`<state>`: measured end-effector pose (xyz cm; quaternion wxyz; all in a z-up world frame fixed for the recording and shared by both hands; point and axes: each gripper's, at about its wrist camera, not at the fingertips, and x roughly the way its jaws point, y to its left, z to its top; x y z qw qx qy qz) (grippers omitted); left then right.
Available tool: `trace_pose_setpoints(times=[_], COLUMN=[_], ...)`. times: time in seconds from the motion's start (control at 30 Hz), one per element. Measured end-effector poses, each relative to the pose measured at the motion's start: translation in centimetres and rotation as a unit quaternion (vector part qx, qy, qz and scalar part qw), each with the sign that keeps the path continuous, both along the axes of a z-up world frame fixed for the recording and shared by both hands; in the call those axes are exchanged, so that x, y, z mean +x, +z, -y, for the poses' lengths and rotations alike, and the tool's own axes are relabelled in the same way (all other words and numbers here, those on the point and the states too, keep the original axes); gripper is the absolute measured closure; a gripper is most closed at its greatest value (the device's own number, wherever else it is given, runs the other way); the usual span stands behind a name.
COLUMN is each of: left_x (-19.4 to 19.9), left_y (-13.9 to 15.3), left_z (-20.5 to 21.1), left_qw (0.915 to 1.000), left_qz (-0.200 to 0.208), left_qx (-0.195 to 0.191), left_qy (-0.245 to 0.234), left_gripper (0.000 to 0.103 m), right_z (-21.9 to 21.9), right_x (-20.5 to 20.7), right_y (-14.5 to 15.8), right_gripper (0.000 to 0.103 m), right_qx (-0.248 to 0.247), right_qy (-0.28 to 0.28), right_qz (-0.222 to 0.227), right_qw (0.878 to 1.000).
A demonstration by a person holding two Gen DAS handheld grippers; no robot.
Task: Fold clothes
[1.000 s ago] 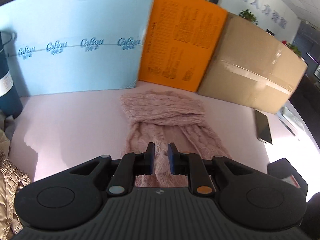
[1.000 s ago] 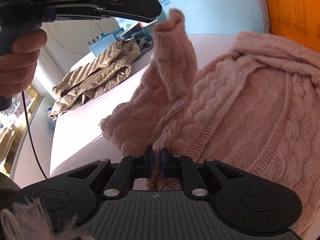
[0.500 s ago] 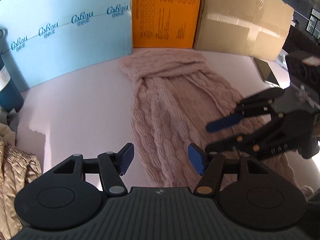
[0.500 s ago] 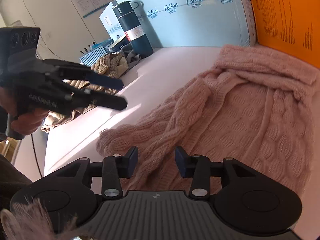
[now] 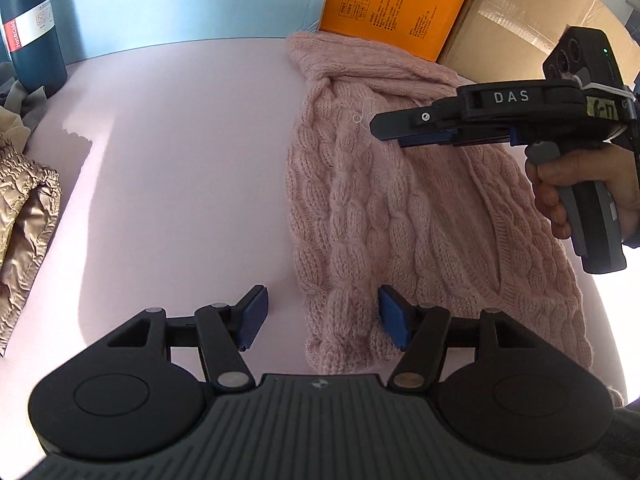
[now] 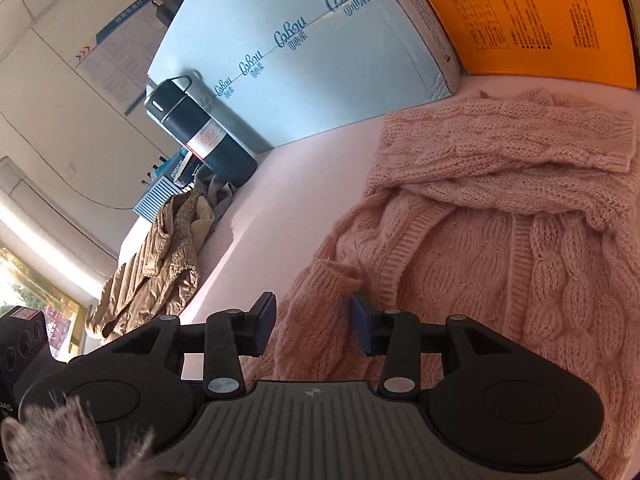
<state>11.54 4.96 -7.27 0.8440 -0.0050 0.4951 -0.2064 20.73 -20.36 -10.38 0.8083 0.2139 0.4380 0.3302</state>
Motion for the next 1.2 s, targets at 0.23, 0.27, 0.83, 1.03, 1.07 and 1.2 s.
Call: trace_pose_setpoints(times=[0.23,0.27,0.83,1.03,1.07,1.2], left_x=[-0.6,-0.7,-1.8,-0.9,-1.2,-1.9], left_y=[1.2,1.5,4.2,0.2,0.1,0.0], left_z=[-0.1,-0.3,4.2,5.1,5.1,6.1], left_qw=[0.9992,0.9988,0.9874,0.9904,0.9889,0.9845], left_qz=[0.037,0.044,0.100,0.033,0.046,0.061], left_qx=[0.015,0.014,-0.009,0.010,0.011,0.039], left_qy=[0.007,0.013,-0.123,-0.134,-0.141,-0.160], left_gripper=[0.040,0.037,0.034,0.033,0.030,0.026], right_z=[0.4,0.3,1.0,-0.6,-0.3,0.0], right_x=[0.2,0.2,0.2,1.7,1.8,1.5], right_y=[0.3,1.1,1.6,-2.5,-3.0,-2.7], right_gripper=[0.097,0.097,0.069,0.066,0.067,0.068], right_qx=[0.052,0.073,0.053,0.043,0.059,0.063], right_qy=[0.021,0.037,0.020,0.016,0.006,-0.007], right_qz=[0.015,0.031,0.097,0.012,0.006,0.000], right_qw=[0.998,0.996,0.994,0.999,0.998,0.998])
